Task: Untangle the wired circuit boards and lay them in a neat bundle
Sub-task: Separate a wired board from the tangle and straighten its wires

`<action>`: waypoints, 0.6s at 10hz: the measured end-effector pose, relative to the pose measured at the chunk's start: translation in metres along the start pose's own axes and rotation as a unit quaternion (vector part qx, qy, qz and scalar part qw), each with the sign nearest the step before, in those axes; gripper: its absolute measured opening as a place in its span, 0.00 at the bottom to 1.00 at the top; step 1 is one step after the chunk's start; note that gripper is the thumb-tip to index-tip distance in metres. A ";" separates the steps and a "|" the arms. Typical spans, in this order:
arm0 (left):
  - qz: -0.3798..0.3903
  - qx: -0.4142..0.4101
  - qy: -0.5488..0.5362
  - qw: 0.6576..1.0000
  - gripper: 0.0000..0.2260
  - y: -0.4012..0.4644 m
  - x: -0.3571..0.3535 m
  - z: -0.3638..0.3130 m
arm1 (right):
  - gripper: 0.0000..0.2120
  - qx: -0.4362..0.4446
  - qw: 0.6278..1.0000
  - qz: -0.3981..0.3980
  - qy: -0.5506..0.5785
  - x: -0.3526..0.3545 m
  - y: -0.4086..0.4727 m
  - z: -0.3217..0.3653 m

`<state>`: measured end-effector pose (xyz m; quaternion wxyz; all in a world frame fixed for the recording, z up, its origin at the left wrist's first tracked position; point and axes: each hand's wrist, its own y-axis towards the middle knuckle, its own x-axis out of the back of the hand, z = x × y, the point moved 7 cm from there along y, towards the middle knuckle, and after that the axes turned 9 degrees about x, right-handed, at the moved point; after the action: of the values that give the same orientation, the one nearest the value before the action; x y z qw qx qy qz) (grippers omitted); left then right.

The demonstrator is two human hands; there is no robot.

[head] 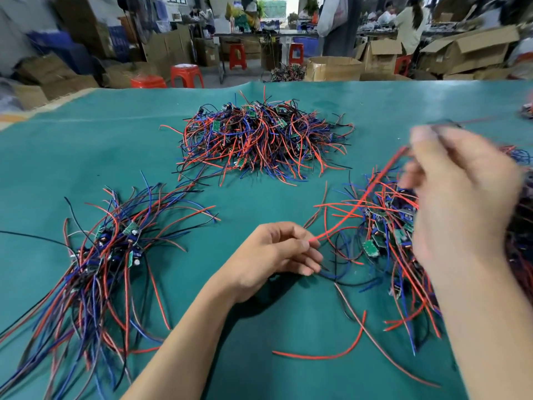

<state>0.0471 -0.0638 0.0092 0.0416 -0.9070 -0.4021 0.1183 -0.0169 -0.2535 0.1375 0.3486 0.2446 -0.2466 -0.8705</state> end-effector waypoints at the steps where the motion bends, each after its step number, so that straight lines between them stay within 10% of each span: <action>1: -0.013 -0.009 -0.001 1.000 0.05 -0.001 -0.001 0.000 | 0.04 -0.096 0.978 0.145 0.114 -0.076 -0.026 0.020; 4: -0.163 0.056 0.136 0.976 0.14 -0.005 0.033 0.020 | 0.19 -0.199 0.813 0.546 0.016 -0.250 -0.132 0.009; 6: -0.069 -0.004 0.034 0.997 0.17 -0.005 0.002 -0.006 | 0.11 -0.083 0.766 0.551 -0.320 -0.232 -0.082 -0.080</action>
<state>0.0459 -0.0590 0.0161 0.0602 -0.8807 -0.4625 0.0823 0.1387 -0.0533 0.0866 0.6881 -0.2563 -0.3631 -0.5736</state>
